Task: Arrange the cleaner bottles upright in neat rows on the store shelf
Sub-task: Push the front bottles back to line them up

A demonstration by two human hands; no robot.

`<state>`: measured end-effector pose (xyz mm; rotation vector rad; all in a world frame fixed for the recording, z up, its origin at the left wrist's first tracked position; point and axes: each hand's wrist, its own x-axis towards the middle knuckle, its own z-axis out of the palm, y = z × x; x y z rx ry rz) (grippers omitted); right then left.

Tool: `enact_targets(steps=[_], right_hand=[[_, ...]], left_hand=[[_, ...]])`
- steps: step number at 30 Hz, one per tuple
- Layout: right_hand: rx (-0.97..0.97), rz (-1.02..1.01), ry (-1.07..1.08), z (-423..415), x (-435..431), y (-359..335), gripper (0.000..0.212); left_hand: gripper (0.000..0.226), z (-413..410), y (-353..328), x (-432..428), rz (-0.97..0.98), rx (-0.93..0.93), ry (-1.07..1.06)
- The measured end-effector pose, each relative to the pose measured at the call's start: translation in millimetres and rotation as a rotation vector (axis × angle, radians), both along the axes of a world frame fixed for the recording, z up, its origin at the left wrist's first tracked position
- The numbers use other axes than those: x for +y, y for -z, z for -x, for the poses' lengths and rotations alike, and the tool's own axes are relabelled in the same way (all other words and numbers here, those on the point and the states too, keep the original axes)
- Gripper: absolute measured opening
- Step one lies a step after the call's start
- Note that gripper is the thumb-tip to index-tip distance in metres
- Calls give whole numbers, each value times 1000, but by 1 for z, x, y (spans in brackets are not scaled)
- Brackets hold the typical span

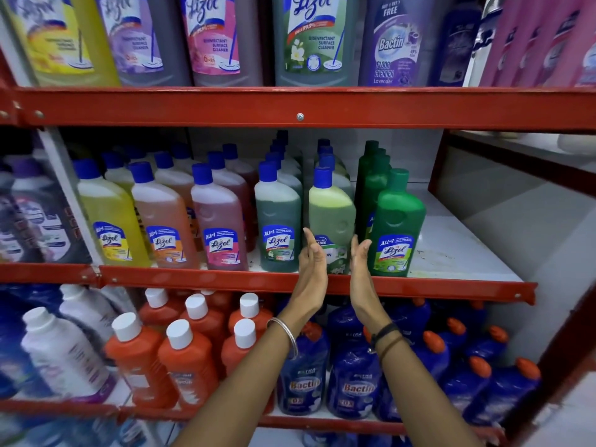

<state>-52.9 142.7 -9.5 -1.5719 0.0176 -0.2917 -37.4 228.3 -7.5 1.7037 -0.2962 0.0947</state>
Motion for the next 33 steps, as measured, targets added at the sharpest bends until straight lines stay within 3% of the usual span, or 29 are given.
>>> enact_targets(steps=[4,6,9,12,16,19,22,26,33], right_hand=[[-231,69,293,12,31,14,101],[-324,44,214,20,55,18,92],[-211,59,-20,16,78,13,105],[-62,62,-52,-2,93,1,131],[-11,11,-2,-19,99,-8,138],[1,11,24,-22,102,-11,140],[9,-5,49,-22,105,-14,142],[0,59,43,-14,103,-16,137],[19,124,-3,-4,101,-13,127]], left_hand=[[99,17,2,19,151,-108,-90],[92,19,-3,34,268,-130,-193],[88,-1,3,60,277,-54,-212],[112,-23,10,78,236,251,22],[121,-29,-6,82,132,53,-58],[117,-34,-5,87,47,41,-27],[98,-31,-7,94,-50,52,5],[110,-25,-8,101,-101,78,18],[98,-11,-5,106,-150,63,4]])
